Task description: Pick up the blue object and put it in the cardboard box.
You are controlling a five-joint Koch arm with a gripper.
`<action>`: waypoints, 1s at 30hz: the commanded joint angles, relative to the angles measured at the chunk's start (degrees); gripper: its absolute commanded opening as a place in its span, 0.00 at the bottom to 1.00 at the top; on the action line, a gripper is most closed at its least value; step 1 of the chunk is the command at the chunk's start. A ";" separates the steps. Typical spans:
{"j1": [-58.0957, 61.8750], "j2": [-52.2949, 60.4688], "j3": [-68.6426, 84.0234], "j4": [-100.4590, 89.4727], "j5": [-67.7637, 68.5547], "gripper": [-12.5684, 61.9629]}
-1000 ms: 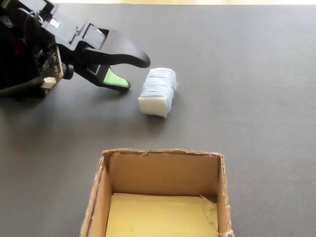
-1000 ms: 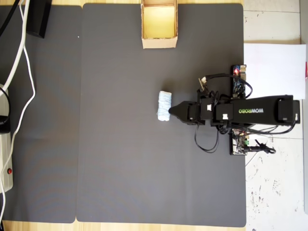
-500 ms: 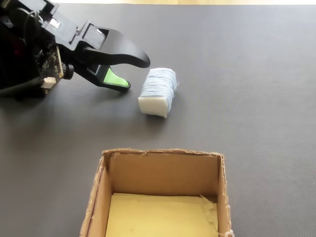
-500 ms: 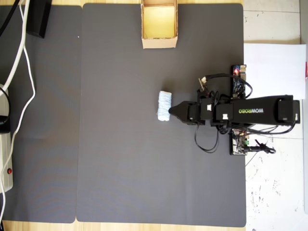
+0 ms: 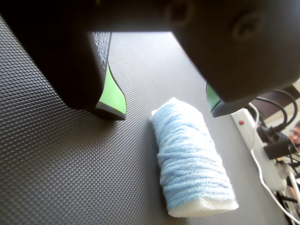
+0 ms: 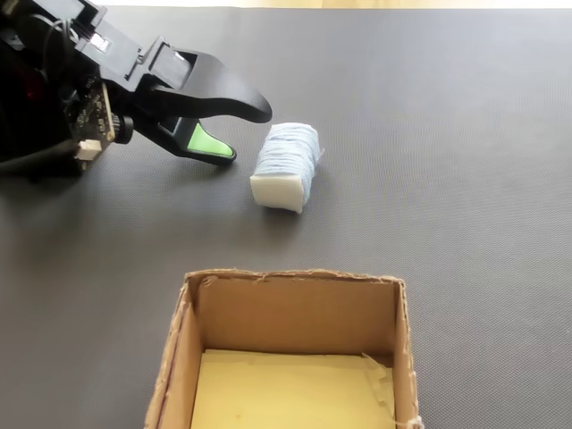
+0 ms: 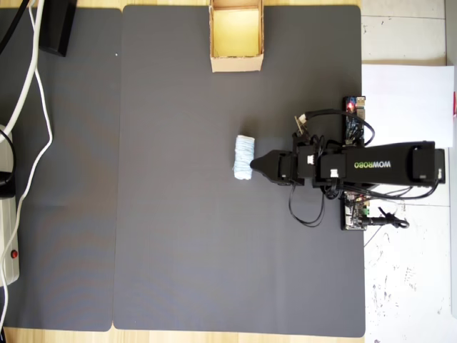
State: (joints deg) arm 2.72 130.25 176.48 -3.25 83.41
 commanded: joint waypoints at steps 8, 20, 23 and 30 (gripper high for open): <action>0.09 5.45 2.20 -3.25 0.26 0.63; 0.97 5.45 2.20 -13.10 -4.57 0.63; 1.93 5.45 2.20 -15.03 -4.57 0.63; 3.43 5.45 0.00 -12.66 -3.96 0.62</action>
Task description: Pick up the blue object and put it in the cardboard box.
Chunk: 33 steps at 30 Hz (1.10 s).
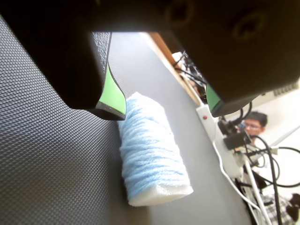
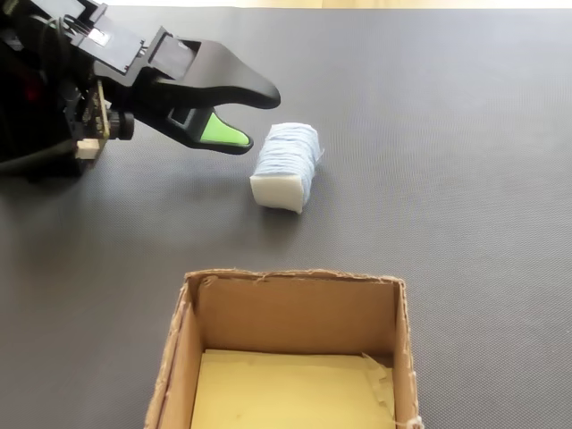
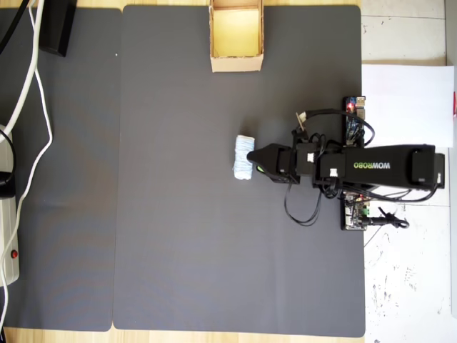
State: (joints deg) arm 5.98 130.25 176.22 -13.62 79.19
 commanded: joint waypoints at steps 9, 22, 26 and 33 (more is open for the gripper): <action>2.11 5.27 -12.74 18.98 4.57 0.62; 2.99 -8.88 -30.41 37.97 9.67 0.62; 2.99 -13.80 -35.60 43.33 10.11 0.61; 2.99 -19.95 -40.78 48.69 11.51 0.61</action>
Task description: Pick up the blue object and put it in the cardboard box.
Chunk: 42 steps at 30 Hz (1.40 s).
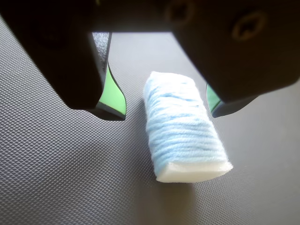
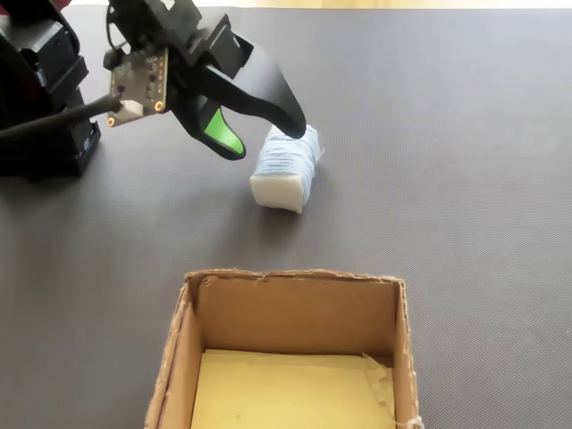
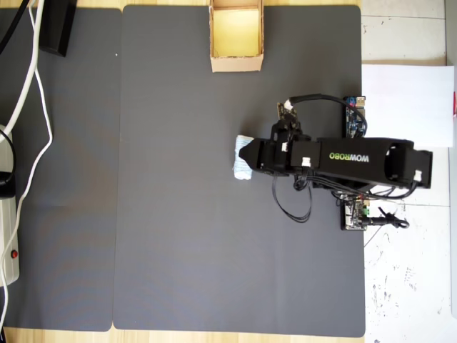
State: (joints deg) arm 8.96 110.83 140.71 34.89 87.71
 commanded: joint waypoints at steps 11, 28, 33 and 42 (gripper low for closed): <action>-1.05 -10.55 -9.40 -1.85 2.99 0.61; -1.67 -16.70 -9.49 -8.61 2.64 0.42; -0.62 -15.73 -7.82 -14.24 0.53 0.32; 0.00 -10.63 -1.41 -25.58 1.32 0.29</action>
State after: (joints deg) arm 8.96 98.09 140.10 14.50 87.80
